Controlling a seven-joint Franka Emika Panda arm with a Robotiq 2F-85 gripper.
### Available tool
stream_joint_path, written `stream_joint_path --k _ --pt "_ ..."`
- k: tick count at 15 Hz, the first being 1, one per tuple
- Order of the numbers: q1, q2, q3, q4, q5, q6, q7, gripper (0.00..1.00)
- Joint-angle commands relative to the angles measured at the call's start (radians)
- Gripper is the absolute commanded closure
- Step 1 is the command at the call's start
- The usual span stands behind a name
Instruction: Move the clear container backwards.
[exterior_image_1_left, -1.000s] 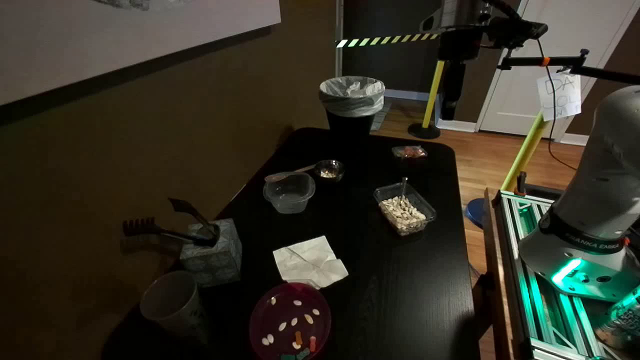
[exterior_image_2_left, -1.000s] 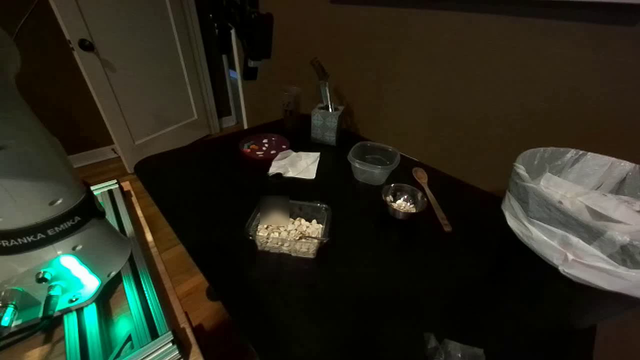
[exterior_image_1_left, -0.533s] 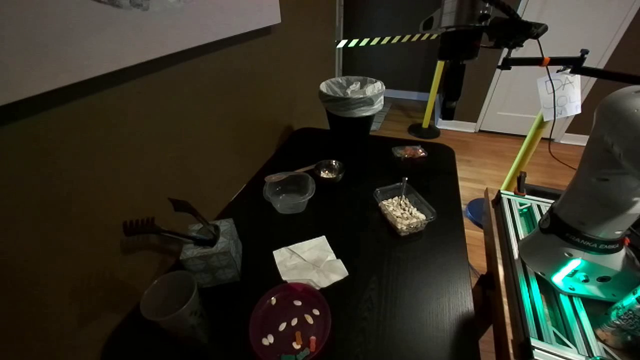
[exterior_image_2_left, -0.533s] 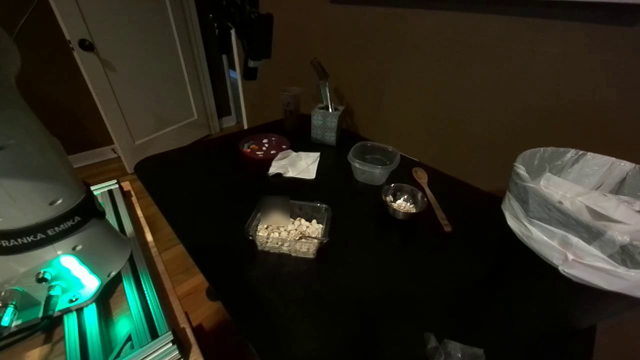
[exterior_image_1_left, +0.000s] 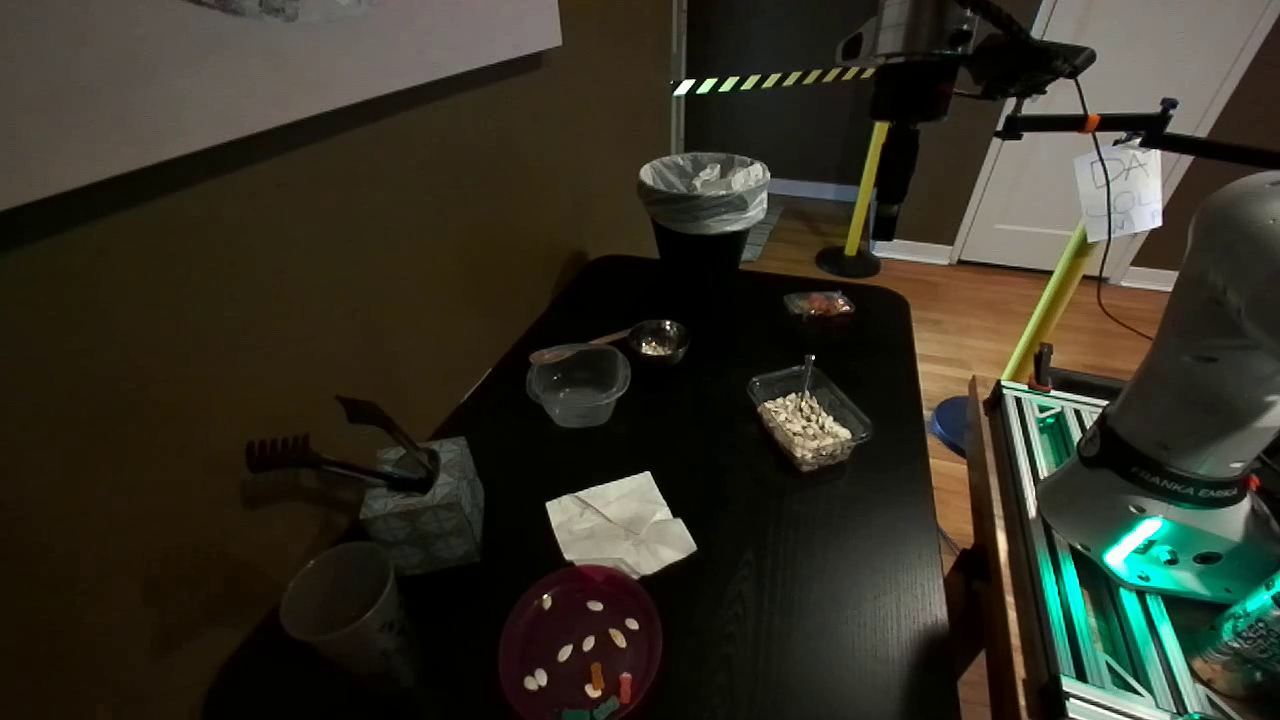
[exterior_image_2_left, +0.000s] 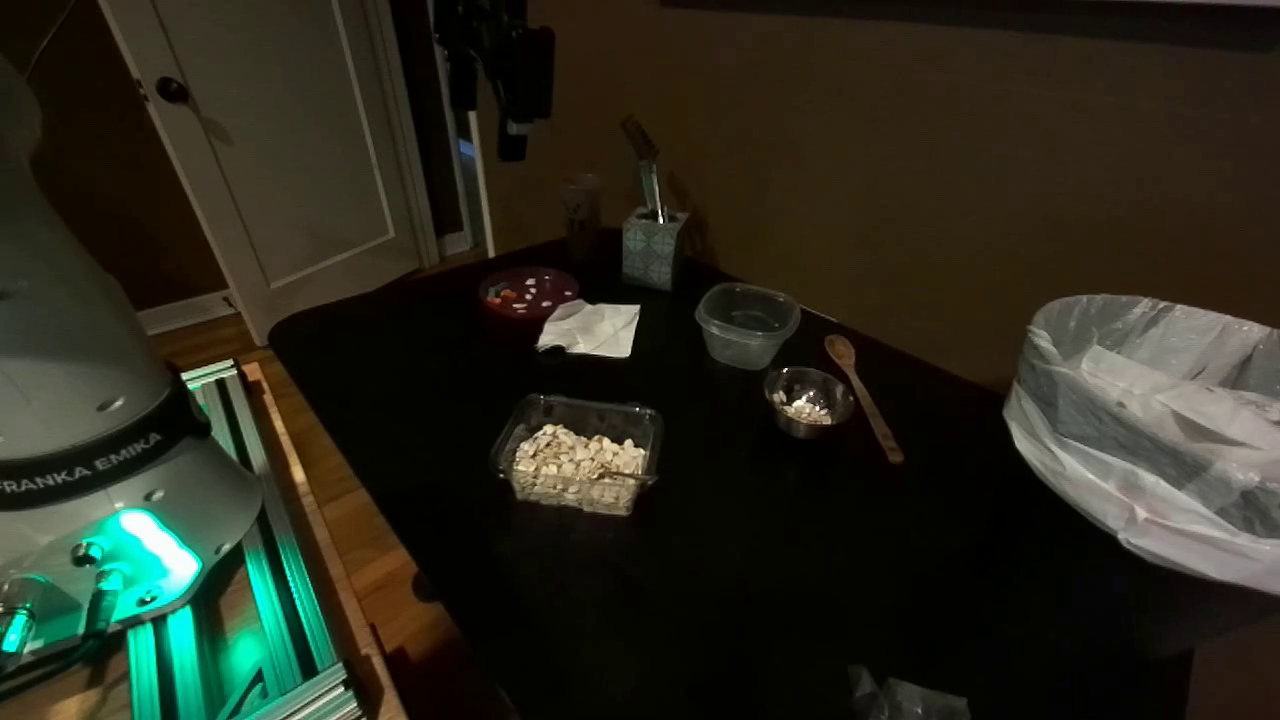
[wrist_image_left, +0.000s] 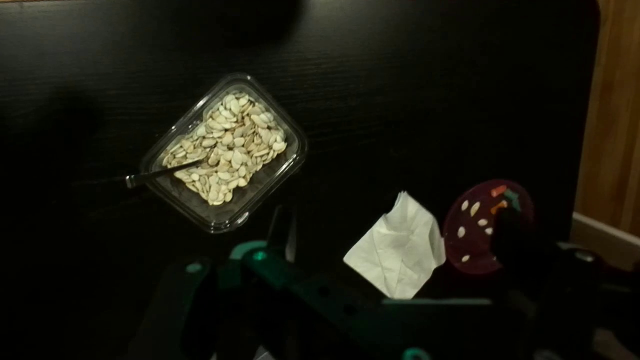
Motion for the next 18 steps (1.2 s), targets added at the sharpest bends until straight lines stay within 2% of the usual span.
stream_joint_path --k 1,4,8,9,10,11,18 --pt "-0.043 0.098 0.068 -0.037 -0.007 0.214 0.143 0.00" --pt "-0.070 0.199 0.111 -0.076 -0.010 0.403 0.289 0.00" --pt "-0.116 0.360 0.154 -0.092 -0.049 0.512 0.467 0.00" --pt "-0.120 0.402 0.153 -0.089 -0.046 0.525 0.492 0.00" --pt "-0.107 0.442 0.136 -0.076 -0.021 0.489 0.468 0.00" --pt "-0.100 0.354 0.135 -0.096 -0.025 0.486 0.442 0.00" --pt "-0.100 0.497 0.135 -0.052 -0.022 0.508 0.480 0.00"
